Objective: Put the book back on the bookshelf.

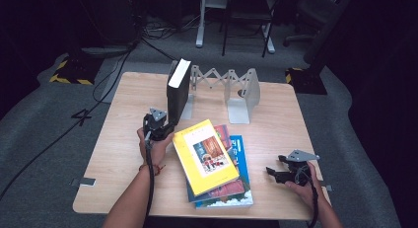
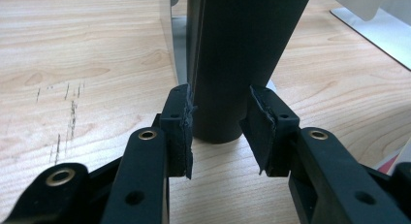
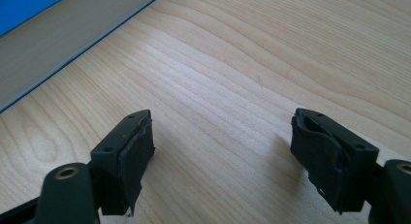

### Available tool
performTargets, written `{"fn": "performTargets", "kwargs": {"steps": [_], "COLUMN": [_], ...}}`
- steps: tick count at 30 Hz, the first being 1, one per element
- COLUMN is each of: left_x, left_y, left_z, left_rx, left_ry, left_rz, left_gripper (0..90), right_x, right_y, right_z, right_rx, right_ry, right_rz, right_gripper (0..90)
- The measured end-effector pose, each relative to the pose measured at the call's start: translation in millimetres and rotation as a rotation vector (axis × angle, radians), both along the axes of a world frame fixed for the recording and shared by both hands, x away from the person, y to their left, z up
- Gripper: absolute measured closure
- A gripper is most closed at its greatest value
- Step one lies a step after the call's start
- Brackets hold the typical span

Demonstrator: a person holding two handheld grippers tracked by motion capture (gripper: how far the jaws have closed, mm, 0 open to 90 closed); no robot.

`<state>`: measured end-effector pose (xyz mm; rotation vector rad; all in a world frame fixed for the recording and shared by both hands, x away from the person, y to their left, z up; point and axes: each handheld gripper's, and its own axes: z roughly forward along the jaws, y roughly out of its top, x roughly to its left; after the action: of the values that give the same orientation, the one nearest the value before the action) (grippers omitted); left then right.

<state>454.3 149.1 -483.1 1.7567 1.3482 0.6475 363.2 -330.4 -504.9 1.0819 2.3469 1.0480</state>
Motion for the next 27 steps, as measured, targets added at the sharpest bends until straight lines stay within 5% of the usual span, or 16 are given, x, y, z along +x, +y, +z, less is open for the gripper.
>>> {"fn": "performTargets", "kwargs": {"steps": [4, 21, 27], "left_x": [2.9, 18.9, 8.9], "left_y": [-4.5, -8.1, -2.5], "left_z": [1.4, 4.1, 5.4], "left_rx": [0.038, 0.044, 0.032], "left_ry": [-0.008, 0.015, -0.003], "left_rz": [0.005, 0.052, -0.004], "left_gripper": [67.4, 65.2, 63.1], "right_x": [0.0, 0.0, -0.1], "right_y": [0.0, 0.0, 0.0], "right_z": [0.0, 0.0, 0.0], "right_rx": [0.0, 0.0, 0.0], "right_ry": [0.0, 0.0, 0.0], "right_rz": [0.0, 0.0, 0.0], "right_gripper": [23.4, 23.3, 23.4]}}
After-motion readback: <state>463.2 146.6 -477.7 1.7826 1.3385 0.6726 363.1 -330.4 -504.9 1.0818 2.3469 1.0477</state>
